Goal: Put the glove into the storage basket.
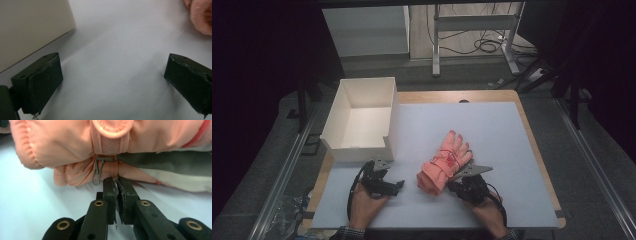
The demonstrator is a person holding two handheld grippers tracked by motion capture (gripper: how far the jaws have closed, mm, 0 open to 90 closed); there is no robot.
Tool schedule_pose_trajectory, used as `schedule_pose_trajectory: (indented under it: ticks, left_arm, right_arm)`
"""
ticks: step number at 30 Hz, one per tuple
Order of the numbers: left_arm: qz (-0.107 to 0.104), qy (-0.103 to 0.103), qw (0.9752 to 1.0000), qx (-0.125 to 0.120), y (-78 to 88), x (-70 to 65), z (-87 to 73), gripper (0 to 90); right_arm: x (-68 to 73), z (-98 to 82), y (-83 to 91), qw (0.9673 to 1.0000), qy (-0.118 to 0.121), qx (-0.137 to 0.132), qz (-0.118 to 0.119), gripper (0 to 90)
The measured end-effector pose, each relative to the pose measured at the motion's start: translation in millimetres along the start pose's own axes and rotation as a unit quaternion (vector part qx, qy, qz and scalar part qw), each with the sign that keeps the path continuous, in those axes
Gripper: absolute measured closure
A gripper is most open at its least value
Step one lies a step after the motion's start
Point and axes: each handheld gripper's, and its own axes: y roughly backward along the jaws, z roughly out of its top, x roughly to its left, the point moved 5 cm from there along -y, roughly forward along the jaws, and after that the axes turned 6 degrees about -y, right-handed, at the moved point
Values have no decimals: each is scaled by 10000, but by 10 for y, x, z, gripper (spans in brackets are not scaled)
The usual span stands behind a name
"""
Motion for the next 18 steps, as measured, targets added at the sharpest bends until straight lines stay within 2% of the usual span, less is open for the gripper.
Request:
schedule_pose_trajectory:
  ticks: [5,13,18]
  left_arm:
    - [-1,-1,10000,2,0,0,0,15]
    - [-29,-32,10000,39,-4,0,0,1]
    - [-39,-22,10000,49,-5,-3,1,0]
  right_arm:
    - [42,41,-56,9999,111,3,-30,842]
    - [48,12,-16,9998,165,9,-63,797]
    - [-71,15,112,9993,204,-85,-297,740]
